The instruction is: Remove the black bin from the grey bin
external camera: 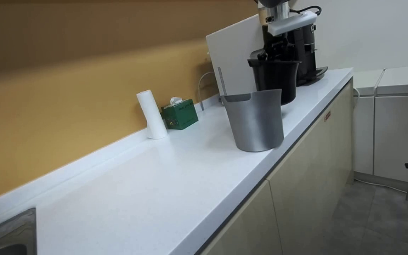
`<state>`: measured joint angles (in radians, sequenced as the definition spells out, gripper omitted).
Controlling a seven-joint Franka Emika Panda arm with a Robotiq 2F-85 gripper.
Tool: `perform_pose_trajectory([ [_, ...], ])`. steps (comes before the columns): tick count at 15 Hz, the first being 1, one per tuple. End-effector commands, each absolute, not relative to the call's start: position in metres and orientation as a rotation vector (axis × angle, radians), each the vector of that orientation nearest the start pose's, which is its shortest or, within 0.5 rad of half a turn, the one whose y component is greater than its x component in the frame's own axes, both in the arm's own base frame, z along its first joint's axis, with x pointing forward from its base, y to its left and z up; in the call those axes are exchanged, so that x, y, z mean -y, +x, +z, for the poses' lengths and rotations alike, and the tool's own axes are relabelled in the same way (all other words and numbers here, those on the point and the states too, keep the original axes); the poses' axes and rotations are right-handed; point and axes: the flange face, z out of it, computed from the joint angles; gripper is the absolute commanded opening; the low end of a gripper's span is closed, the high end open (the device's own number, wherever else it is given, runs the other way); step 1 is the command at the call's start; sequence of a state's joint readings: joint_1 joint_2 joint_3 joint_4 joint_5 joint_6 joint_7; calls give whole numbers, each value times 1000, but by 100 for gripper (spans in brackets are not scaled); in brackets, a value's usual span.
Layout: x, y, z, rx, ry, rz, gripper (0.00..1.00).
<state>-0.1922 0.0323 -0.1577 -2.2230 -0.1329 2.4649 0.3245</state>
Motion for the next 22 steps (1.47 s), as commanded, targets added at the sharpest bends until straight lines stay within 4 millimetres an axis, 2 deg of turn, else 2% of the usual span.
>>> perform_pose_trajectory([
  [1, 200, 521, 371, -1044, -3047, -379, 2],
  [5, 207, 523, 356, -1087, -3037, -363, 2],
  [10, 208, 527, 346, -1107, -3032, -332, 2],
  [11, 208, 528, 345, -1111, -3031, -328, 13],
  [12, 207, 529, 344, -1112, -3030, -325, 12],
  [13, 207, 530, 344, -1114, -3027, -323, 6],
  [14, 207, 532, 344, -1117, -3023, -319, 15],
  [15, 206, 533, 343, -1119, -3021, -315, 36],
  [17, 206, 534, 342, -1125, -3012, -307, 42],
  [22, 204, 537, 346, -1140, -2981, -305, 77],
])
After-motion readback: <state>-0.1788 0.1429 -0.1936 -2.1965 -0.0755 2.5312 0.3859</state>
